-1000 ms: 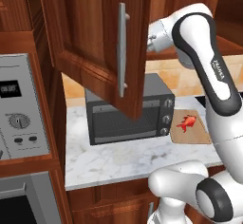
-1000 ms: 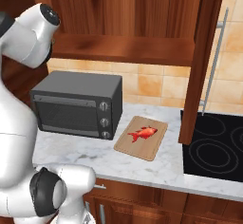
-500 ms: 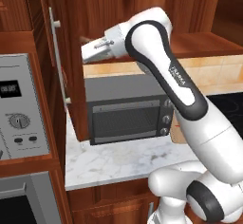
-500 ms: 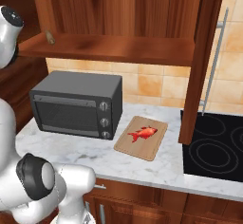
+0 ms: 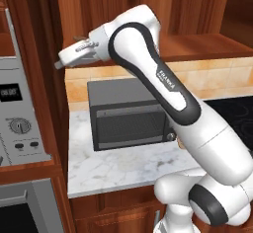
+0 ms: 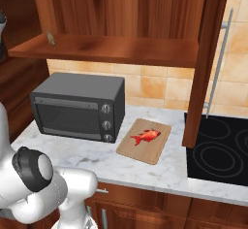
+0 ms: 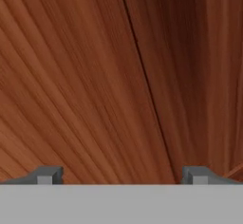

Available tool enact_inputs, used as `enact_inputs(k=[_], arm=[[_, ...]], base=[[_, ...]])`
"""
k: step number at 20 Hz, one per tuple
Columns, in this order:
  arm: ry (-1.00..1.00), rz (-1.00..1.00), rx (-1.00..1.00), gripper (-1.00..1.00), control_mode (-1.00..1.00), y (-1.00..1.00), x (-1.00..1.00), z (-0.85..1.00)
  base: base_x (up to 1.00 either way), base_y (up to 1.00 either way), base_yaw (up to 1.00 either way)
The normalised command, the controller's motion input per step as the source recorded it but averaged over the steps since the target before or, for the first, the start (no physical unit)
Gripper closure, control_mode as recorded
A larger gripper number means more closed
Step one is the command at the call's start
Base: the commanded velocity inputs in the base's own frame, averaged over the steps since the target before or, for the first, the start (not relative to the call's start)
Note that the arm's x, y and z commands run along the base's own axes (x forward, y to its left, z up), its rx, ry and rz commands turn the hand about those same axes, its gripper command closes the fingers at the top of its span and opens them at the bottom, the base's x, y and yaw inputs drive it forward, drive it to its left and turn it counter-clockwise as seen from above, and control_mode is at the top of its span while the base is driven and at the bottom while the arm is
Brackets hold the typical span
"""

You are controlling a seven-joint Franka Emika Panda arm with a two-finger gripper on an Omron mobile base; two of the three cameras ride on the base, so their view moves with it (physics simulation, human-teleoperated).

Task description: Open the cabinet, retrieve the rolling pin, and place it next to the meat on the cutting board to prepare for tenderizing.

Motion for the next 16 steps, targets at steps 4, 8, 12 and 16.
enact_inputs(k=[4,8,12,16], arm=[[0.0,0.0,0.0,-1.0,-1.0,-0.32,0.06,0.1],[0.0,0.0,-0.01,-1.0,-1.0,-0.55,0.09,0.14],[0.0,0.0,-0.01,-1.0,-1.0,-0.64,0.18,0.13],[-0.04,0.0,-0.01,-1.0,-1.0,-0.65,0.27,0.12]], base=[[0.0,0.0,0.0],[0.0,0.0,0.0],[0.0,0.0,0.0],[0.0,0.0,0.0]])
